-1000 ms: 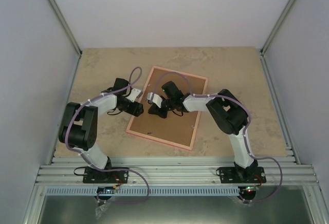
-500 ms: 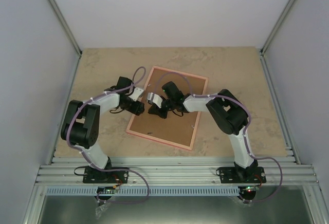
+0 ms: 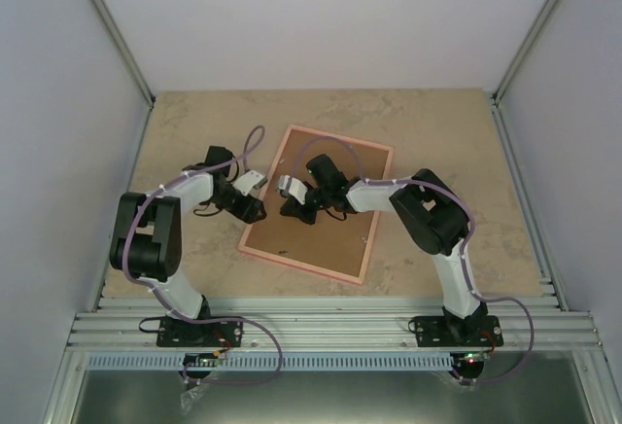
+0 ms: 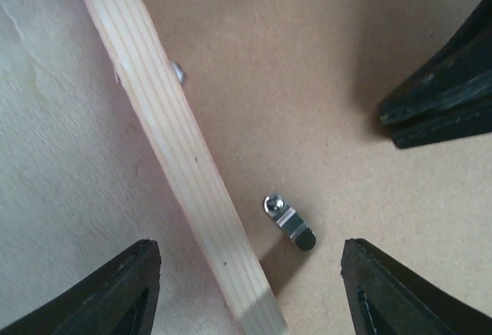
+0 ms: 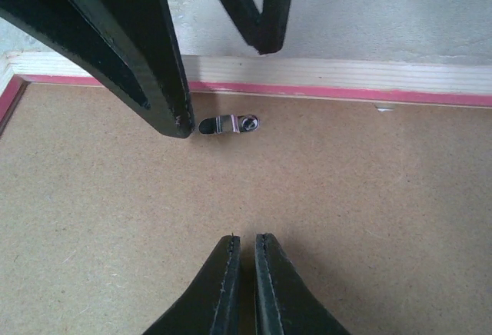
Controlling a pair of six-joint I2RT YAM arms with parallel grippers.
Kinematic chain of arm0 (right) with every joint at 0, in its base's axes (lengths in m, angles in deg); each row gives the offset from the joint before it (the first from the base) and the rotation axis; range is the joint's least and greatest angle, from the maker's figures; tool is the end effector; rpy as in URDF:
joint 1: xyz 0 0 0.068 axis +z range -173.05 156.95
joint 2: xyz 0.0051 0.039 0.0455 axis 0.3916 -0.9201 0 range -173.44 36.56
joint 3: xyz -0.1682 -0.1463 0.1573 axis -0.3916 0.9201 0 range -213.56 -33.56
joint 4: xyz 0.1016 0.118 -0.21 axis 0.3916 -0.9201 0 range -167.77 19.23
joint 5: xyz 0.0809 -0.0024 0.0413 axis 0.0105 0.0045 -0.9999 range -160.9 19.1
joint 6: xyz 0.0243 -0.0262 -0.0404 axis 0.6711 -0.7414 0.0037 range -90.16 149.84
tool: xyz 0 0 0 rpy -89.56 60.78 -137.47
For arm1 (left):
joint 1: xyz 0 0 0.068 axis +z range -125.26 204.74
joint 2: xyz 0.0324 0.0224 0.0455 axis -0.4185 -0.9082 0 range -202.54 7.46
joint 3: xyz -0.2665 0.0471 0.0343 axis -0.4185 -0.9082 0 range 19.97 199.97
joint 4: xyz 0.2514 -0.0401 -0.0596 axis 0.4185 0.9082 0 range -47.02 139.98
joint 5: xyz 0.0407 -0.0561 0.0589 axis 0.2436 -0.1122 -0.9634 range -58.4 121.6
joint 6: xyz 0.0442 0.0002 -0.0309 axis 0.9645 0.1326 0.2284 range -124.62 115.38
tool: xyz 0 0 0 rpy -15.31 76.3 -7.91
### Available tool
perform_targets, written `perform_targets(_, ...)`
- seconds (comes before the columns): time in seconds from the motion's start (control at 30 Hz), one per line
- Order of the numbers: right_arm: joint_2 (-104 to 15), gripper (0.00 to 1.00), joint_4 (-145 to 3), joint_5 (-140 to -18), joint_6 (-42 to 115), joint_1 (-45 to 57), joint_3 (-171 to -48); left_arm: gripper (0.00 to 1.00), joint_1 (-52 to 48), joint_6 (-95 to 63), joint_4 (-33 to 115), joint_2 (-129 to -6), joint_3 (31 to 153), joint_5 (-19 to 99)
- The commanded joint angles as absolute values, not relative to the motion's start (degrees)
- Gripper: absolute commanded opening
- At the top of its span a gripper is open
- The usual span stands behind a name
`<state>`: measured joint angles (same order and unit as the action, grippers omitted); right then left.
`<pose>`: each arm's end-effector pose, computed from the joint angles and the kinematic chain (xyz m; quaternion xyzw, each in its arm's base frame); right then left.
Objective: Put the photo into the frame
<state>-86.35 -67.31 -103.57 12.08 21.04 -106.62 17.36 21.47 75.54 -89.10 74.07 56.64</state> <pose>0.3018 0.3192 0.1113 -0.5475 0.7106 0.3354 0.2877 0.2946 -0.0533 0.1520 0.3058 0.9188 -0.1914 0.1605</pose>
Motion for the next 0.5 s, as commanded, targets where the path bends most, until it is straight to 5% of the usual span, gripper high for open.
perform_targets(0.0, -88.4, 0.09, -75.0, -100.3, 12.0, 21.0, -104.0, 0.65, 17.3, 23.7, 74.4, -87.8, 71.9, 54.9)
perform_targets(0.47, -88.4, 0.09, -75.0, -100.4, 11.8, 20.9, -103.5, 0.53, 17.0, 21.8, 68.6, -88.0, 68.9, 50.2)
